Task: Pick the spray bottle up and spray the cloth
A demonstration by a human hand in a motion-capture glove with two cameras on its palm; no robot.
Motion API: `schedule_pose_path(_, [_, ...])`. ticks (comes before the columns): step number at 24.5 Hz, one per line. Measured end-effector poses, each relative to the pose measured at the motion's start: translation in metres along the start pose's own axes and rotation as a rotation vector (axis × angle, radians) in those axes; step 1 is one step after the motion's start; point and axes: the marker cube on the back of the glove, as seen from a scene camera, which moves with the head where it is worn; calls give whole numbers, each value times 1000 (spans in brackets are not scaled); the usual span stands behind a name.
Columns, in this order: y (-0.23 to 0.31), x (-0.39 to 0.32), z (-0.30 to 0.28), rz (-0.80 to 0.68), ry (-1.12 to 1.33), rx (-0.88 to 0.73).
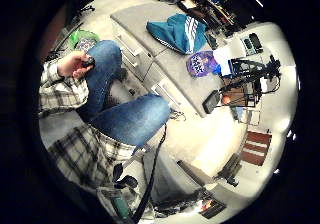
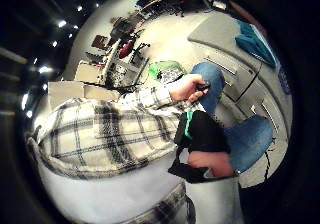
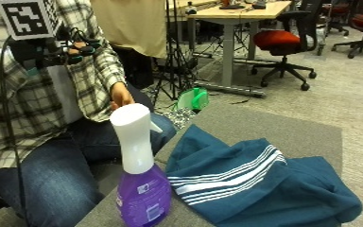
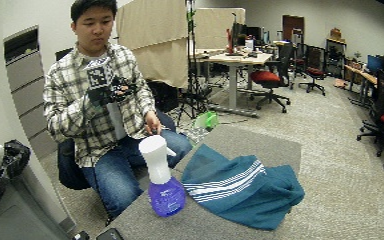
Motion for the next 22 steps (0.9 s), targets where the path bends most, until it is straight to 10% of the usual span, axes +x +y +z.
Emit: schedule_pose_path(22, [-33, 154, -12, 386, -16, 69])
